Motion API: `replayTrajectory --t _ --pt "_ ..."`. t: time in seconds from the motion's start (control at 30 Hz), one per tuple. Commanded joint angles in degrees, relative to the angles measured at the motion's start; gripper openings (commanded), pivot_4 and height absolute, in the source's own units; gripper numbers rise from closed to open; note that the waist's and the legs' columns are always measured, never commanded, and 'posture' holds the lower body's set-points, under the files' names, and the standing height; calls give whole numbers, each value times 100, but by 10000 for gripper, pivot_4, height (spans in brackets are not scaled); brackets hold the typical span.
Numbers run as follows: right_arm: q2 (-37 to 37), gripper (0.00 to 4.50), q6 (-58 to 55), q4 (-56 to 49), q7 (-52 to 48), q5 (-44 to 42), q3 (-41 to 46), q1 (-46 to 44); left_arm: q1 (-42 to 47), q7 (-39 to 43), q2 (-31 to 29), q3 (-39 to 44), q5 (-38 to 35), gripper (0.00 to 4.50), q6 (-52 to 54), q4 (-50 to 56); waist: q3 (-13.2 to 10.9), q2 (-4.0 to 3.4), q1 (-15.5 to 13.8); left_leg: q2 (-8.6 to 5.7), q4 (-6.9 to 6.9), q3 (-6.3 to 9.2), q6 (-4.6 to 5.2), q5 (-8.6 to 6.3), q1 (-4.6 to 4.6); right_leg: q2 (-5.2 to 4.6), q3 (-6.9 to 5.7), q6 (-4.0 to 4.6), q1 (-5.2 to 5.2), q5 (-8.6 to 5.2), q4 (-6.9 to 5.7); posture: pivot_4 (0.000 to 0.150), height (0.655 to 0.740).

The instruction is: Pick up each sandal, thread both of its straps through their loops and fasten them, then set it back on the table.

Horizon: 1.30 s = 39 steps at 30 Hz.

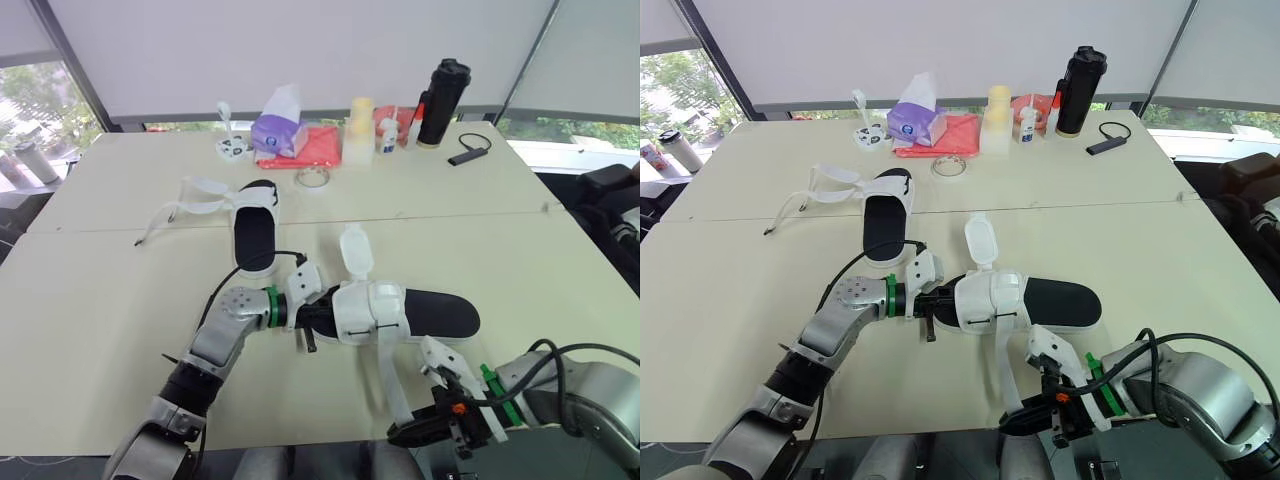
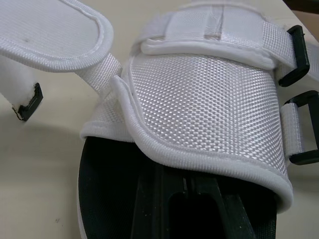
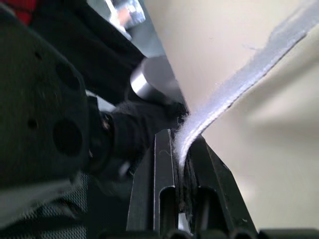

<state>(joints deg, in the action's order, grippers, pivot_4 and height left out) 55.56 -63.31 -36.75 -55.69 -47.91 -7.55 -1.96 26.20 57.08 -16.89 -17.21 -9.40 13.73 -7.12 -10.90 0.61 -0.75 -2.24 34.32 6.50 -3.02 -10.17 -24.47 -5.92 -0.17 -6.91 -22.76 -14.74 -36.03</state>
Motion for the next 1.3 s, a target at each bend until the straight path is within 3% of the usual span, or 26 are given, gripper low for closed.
replayTrajectory --t 0.03,0.3,0.53,0.77,1.2,1.3 --pt "-237 323 -366 -101 325 -548 310 111 -81 -25 -19 -59 -4 0 84 175 0 0 -2 1 0 1 0 0 0 0 0 0 1 0 0 1500 7400" --pt "-513 323 -624 -298 887 -1215 776 214 -86 121 -57 -185 39 0 96 182 1 0 -2 0 0 1 0 0 1 1 -1 0 1 0 0 1500 7400" --pt "-359 323 -762 -279 1187 -2153 1375 -697 55 92 35 -184 48 0 -20 -26 0 0 -7 0 1 0 0 0 1 0 -1 0 2 0 0 1500 7400" --pt "-524 323 -977 732 1598 -2872 1382 -2112 109 -5 136 -173 67 0 -176 -173 0 1 -7 0 2 1 1 0 -1 -1 -1 3 4 1 5 1500 7400" --pt "-1213 323 -1507 2558 2095 -2917 1238 -3159 135 -212 207 -74 99 0 -397 -316 -1 -1 7 1 0 -1 2 1 -5 1 -1 7 -4 5 4 1500 7400" --pt "-1364 9573 -1582 2745 2205 -2956 1317 -3216 105 -224 192 -80 100 0 -414 -295 -1 -1 8 1 0 -1 3 1 -5 2 -1 6 -4 6 3 1500 7400"
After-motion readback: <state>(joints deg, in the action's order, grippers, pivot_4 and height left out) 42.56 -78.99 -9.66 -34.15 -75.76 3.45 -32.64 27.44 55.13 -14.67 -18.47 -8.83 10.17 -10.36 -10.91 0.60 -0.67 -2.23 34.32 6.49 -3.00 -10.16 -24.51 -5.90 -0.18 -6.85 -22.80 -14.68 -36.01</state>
